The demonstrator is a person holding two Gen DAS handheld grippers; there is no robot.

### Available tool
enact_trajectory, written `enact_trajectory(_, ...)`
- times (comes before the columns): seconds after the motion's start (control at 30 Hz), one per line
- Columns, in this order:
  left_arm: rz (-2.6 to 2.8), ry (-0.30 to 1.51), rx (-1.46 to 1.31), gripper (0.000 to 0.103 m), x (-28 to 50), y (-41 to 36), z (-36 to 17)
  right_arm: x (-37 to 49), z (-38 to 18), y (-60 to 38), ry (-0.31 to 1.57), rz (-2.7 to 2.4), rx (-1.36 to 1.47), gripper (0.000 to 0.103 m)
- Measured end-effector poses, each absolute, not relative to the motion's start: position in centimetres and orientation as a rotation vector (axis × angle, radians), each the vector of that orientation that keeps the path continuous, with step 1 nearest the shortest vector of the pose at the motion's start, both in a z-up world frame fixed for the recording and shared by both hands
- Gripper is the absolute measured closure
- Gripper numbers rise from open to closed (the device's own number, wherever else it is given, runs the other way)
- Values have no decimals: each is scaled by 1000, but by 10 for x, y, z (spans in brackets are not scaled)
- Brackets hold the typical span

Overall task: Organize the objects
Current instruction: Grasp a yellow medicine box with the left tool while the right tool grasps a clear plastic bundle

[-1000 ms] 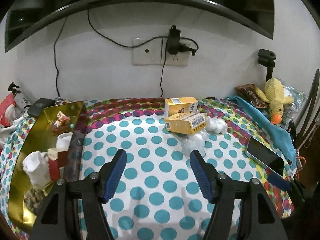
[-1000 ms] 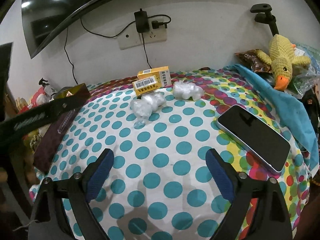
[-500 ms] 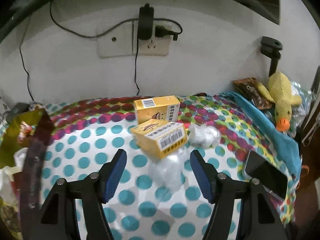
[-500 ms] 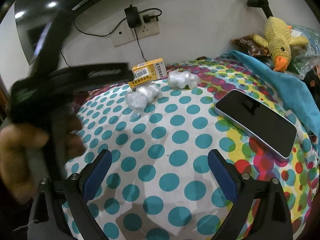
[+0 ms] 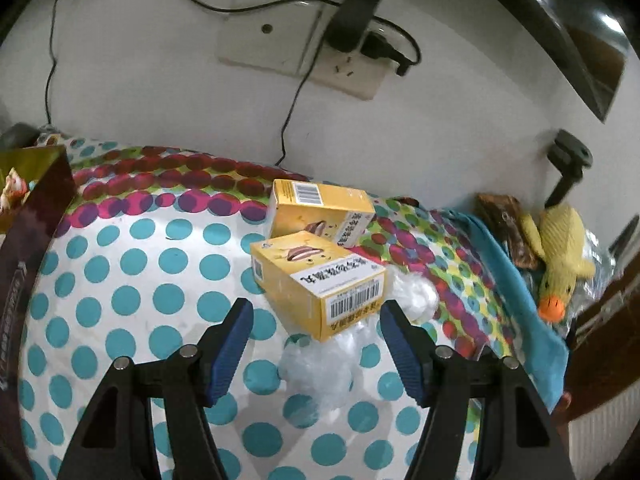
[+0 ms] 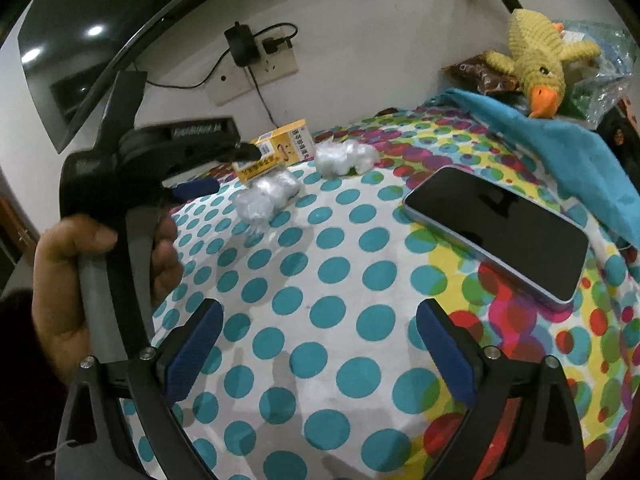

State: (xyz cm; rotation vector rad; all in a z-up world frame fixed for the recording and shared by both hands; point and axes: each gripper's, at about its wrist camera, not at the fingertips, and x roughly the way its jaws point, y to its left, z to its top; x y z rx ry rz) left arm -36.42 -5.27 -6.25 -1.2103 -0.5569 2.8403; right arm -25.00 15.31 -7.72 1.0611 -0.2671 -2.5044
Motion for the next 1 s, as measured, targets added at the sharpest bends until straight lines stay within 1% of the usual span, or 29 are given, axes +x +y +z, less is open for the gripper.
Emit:
enact_trajectory(0.03,2880,-522,-1200,35,-364,-49,-60,-250,-78,153,-264,-2499,1063,6)
enact_trajectory(0.07,2958,-441,-1172,35,-363,-38,-58,-250,-78,153,-264,-2497,1063,6)
enact_trajectory(0.13,3008,-388,-1145,35,-363,-27,-56,-249,-77,155,-277,-2495,1061,6)
enact_trajectory(0.27,3069,-431,-1190,35,-376,-10,-63,-248,-73,172,-340,-2504,1056,6)
enact_trajectory(0.33,3123,-388,-1257,35,-386,-2,-69,-247,-69,182,-375,-2503,1046,5)
enact_trajectory(0.5,3152,-428,-1357,36,-408,-7,-86,-249,-66,200,-435,-2507,1039,4)
enact_trajectory(0.53,3173,-432,-1352,38,-409,-10,-86,-249,-66,202,-446,-2506,1041,4)
enact_trajectory(0.57,3187,-421,-1355,46,-408,-11,-86,-250,-66,204,-459,-2503,1040,4)
enact_trajectory(0.63,3199,-403,-1342,51,-406,-14,-82,-250,-66,204,-466,-2493,1038,4)
enact_trajectory(0.8,3231,-343,-1186,52,-371,-24,-52,-250,-68,197,-416,-2490,1044,4)
enact_trajectory(0.87,3237,-308,-1110,52,-351,-30,-39,-250,-69,190,-352,-2509,1046,4)
enact_trajectory(0.93,3246,-221,-1051,52,-325,-35,-29,-252,-72,182,-273,-2524,1064,4)
enact_trajectory(1.0,3246,-145,-1039,52,-299,-44,-28,-255,-74,176,-252,-2543,1062,4)
